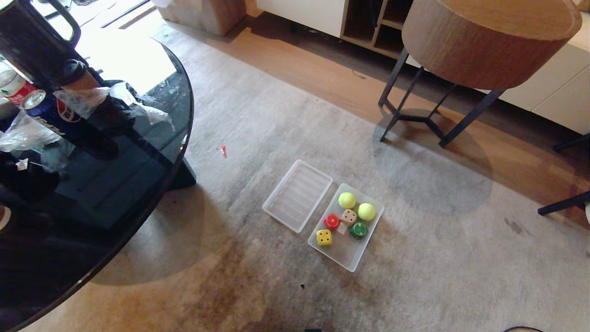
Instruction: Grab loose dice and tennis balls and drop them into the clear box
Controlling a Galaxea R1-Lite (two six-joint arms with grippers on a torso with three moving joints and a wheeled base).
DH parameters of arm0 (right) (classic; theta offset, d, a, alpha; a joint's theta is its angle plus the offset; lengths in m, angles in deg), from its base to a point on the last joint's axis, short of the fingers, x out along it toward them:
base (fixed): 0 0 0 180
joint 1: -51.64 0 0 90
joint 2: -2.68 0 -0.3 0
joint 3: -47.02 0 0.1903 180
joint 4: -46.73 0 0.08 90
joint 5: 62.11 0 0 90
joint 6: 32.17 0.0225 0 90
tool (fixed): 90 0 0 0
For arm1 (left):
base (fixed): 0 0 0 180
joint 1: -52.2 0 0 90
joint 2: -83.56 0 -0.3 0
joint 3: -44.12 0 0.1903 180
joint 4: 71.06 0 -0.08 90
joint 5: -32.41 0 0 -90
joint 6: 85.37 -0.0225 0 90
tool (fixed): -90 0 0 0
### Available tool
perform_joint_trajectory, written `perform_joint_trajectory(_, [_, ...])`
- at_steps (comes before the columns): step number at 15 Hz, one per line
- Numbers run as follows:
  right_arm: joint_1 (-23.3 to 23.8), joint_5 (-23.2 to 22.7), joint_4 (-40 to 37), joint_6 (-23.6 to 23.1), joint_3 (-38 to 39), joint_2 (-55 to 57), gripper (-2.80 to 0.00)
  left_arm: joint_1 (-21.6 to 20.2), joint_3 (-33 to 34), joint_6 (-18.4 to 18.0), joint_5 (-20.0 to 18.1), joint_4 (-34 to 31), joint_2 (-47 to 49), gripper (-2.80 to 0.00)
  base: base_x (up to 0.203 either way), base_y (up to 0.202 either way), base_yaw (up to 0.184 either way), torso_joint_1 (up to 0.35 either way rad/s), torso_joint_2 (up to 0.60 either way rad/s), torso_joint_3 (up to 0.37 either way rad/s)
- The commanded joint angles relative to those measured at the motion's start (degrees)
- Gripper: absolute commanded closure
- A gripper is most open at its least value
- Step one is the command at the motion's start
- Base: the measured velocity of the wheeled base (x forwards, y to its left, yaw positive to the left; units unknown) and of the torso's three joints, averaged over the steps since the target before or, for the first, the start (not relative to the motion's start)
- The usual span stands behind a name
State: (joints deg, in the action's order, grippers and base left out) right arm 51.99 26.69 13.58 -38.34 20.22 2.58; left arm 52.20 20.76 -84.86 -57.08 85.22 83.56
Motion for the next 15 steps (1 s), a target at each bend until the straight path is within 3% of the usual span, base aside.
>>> perform_joint_trajectory(1, [0.0,0.0,-0.1,-0.1,0.0,0.1,0.00,0.0,0.0,0.0,0.0,0.0,0.0,0.00,0.000,0.000,0.000,0.002,-0.01,0.203])
perform_joint_trajectory(15, [0.0,0.0,-0.1,-0.1,0.0,0.1,0.00,0.0,0.0,0.1,0.0,0.0,0.0,0.00,0.000,0.000,0.000,0.003,0.00,0.203])
